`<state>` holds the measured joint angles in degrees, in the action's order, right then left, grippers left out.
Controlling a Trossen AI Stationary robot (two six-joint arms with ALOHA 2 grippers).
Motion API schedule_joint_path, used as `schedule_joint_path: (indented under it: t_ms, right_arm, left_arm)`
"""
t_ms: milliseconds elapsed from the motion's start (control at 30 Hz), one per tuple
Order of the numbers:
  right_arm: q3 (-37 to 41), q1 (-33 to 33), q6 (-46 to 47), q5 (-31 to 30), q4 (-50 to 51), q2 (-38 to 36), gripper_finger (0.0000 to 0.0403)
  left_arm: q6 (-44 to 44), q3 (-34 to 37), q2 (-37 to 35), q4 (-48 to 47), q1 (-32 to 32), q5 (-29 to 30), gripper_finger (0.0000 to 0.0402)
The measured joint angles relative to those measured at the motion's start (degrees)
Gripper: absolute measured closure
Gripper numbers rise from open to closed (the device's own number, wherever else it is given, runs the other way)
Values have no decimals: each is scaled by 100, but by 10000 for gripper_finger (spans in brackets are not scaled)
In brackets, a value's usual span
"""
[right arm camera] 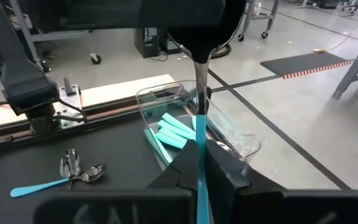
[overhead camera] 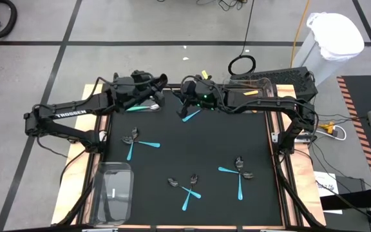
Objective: Sort silverware by color (type)
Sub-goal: Put the blue spoon into the bottom transparent bin
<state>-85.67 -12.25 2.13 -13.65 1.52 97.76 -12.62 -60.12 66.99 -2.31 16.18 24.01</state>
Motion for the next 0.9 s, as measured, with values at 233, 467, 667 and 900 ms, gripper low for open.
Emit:
schedule_joint_path:
  t_ms: [233,467,667,900]
  right_arm:
    - [-9,7,36,41,34,0,389]
    - [4,5,1080,20,234,-91,364]
    - [-11,-27,1503,-3,159,-485,333]
    - [-11,-371,1708,-11,387,-568,319]
  left_arm:
    - [332,0,-34,-3,-6,-94,383]
    - [886,-282,-232,-1186,-2,-128,392]
    - [527,-1319,-376,-4759,-2,-505,392]
    - [-1700,-1558,-558,-8027,-264,-3704,371]
